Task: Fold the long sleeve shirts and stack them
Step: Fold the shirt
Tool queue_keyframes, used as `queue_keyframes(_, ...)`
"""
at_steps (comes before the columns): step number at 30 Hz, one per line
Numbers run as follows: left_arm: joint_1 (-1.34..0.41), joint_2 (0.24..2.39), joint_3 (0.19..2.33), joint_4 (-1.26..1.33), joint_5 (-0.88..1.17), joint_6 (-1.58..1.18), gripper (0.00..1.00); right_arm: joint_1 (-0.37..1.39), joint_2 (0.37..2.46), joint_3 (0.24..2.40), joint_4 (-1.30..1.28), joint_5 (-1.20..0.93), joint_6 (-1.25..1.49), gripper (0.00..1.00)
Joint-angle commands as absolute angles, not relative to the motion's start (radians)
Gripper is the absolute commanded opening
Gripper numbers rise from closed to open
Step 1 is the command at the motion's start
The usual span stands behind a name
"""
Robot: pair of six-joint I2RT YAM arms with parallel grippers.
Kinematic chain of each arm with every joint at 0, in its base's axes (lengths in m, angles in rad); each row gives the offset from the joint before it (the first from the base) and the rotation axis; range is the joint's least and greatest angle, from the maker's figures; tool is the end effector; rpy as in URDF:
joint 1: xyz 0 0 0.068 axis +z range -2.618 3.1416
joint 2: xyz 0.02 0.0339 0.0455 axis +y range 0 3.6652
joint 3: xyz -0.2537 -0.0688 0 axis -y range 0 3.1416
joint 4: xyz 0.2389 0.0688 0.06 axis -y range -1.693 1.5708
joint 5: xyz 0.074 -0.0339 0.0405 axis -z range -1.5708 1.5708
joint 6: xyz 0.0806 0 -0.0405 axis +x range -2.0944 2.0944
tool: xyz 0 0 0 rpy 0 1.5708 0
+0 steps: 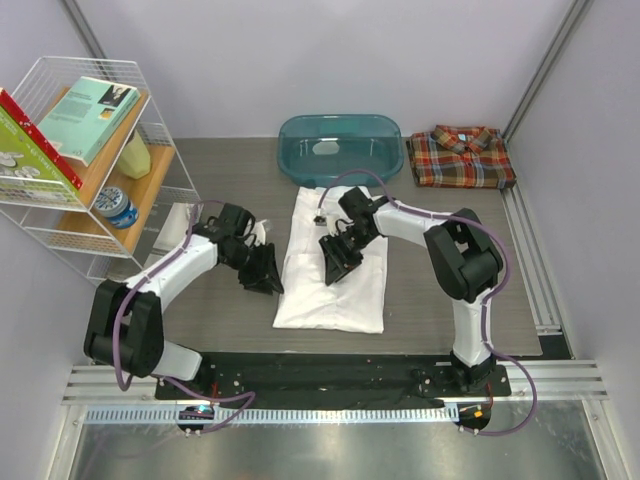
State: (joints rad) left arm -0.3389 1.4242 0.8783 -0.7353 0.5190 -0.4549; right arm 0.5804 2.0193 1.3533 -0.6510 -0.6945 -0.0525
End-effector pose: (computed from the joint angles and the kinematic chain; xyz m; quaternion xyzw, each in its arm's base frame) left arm 0.2313 -0.1239 0.1537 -0.0185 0.9569 -0.2881 0.0305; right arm 0.2971 0.2565 0.1101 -0.3312 0.8730 0.3569 0.0268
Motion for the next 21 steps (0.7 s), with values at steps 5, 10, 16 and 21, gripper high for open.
queue_keyframes(5,-0.383,1.569,1.086,-0.793,0.637,-0.204,0.38,0.566,1.76,1.316,-0.71,-0.748,-0.081,0.52)
queue_keyframes(10,-0.411,1.689,1.181,-0.764,0.664,-0.193,0.33,0.545,1.651,1.082,-0.704,-0.833,-0.061,0.47)
queue_keyframes(16,-0.416,1.836,1.206,-0.7,0.623,-0.175,0.33,0.543,1.715,0.962,-0.675,-0.816,-0.077,0.34)
queue_keyframes(21,-0.399,1.911,1.207,-0.615,0.606,-0.163,0.34,0.541,1.854,0.997,-0.747,-0.81,-0.098,0.28)
